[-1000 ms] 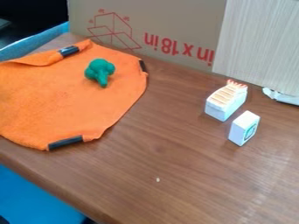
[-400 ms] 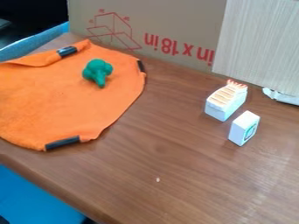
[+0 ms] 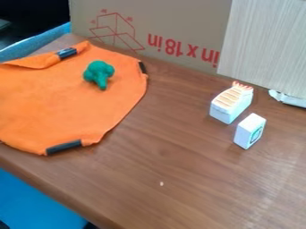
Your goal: Fold the cloth form bottom left to top right
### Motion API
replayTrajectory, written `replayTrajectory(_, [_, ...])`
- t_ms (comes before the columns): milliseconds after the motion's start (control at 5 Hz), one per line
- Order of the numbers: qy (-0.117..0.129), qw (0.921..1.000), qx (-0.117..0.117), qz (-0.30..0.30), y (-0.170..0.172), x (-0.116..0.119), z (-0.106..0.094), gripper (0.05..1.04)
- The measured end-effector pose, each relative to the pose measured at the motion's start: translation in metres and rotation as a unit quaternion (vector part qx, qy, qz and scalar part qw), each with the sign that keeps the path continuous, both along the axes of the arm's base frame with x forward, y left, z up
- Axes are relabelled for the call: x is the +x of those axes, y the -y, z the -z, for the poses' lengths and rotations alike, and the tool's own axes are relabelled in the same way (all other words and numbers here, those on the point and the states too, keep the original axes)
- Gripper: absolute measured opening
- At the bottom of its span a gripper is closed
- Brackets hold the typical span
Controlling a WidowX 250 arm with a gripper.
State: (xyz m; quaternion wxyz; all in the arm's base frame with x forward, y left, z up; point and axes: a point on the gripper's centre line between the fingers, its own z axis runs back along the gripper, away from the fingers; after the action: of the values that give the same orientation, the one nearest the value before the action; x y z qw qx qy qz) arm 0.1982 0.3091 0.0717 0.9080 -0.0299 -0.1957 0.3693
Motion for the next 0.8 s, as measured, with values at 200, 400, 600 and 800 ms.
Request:
replayTrajectory(200, [0.002,0.9998,-0.015,-0.015,0.001,0.001,-0.019,0.055])
replayTrajectory(400, [0.002,0.9996,-0.022,-0.016,0.011,0.012,-0.041,0.055])
replayTrajectory(600, [-0.015,0.9994,-0.029,-0.010,0.029,0.030,-0.044,0.055])
replayTrajectory(800, [-0.020,0.9996,-0.021,-0.004,0.047,0.049,-0.054,0.055])
